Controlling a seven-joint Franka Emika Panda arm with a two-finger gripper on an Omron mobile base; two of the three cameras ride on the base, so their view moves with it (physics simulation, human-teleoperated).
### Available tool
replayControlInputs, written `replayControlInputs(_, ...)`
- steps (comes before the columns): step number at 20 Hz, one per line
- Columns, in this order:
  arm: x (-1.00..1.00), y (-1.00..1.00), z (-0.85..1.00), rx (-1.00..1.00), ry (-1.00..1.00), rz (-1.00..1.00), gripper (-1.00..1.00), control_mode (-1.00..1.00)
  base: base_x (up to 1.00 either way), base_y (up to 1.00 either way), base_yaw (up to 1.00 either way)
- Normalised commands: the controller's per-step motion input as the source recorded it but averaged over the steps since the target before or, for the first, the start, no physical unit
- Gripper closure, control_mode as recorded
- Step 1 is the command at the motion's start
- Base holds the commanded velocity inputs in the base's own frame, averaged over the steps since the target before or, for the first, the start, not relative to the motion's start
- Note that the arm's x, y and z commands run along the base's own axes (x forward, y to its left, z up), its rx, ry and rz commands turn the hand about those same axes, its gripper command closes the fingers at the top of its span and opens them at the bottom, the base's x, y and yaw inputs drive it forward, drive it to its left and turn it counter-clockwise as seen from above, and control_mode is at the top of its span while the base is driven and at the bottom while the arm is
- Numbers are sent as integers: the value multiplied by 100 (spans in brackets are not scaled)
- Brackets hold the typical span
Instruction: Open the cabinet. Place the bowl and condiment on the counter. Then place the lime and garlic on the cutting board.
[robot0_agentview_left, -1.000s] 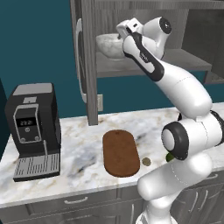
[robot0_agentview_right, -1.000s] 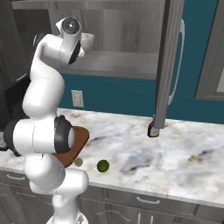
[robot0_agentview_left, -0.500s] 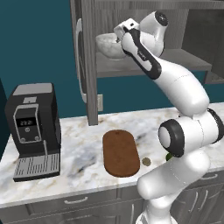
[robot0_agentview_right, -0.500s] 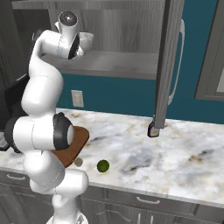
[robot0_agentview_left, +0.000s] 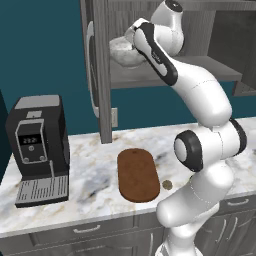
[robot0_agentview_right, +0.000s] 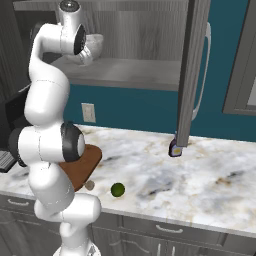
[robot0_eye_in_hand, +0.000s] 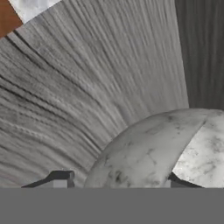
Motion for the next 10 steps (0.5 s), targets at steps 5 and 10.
replayControlInputs(5, -5, 0, -22, -6, 3, 0, 100, -100, 0, 0, 0)
replayControlInputs(10, -35, -17, -19, -1, 0, 0, 100, -100, 0, 0, 0)
